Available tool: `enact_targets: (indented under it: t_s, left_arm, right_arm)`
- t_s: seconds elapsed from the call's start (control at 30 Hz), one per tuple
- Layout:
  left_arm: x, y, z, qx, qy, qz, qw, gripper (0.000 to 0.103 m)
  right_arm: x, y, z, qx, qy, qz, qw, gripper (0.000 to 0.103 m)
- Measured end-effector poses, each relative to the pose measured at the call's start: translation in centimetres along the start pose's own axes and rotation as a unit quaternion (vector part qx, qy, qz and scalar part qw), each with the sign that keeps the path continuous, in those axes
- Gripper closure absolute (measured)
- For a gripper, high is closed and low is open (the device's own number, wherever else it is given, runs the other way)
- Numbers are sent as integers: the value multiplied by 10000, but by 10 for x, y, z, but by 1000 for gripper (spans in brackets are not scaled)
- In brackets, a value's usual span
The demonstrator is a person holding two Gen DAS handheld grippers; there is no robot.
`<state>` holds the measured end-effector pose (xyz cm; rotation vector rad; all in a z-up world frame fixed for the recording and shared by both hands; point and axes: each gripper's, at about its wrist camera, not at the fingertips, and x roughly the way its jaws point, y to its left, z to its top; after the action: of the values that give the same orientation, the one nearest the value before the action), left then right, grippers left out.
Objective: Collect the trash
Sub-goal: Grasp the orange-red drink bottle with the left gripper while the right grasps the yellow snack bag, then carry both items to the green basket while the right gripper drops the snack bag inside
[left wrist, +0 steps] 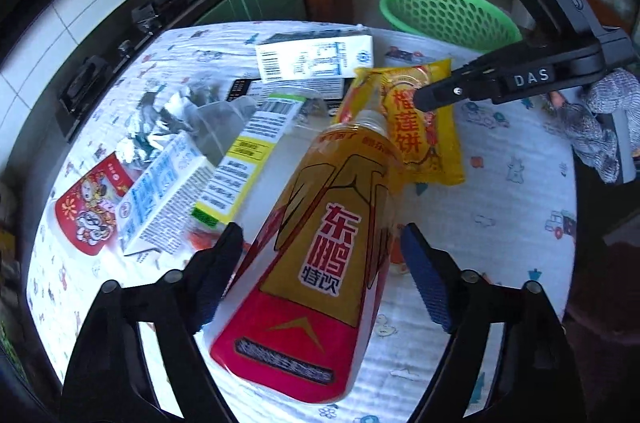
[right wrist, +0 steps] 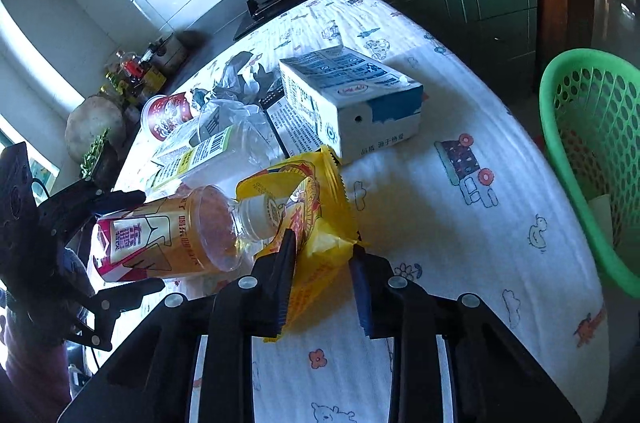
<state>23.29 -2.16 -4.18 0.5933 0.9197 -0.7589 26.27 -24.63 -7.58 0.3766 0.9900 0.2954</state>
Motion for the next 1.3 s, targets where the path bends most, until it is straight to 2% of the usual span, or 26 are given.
enact_targets:
  t_s: [0.27,0.53,0.7,0.9,1.13,1.3]
  left_arm:
    - [9,-9,4,171,183,-36,9997,29]
    - [18,-21,4,126,216,174,9995,29]
    - [16,-30,4,-2,99,506,9987,30]
    - [8,-43,2,-299,-56,632,9975,31]
    - [-15,-61,12,-627,-442,462,9960,31]
    - [-26,-78,36,-731,-755,269,9941,31]
  right_arm:
    - [-5,2,-5,-115,21,8,9999,78]
    - [-23,1,-10,-305,-118,-94,9994,82]
    - [-37,-10,-11,-240,-236,-157,9993,83]
    - [-58,-27,-11,-118,-422,-248,9987,86]
    - [-86,-53,-8,-43,-639,-418,9971,86]
    - [-112,-84,-2,45,-845,-803,9932,86]
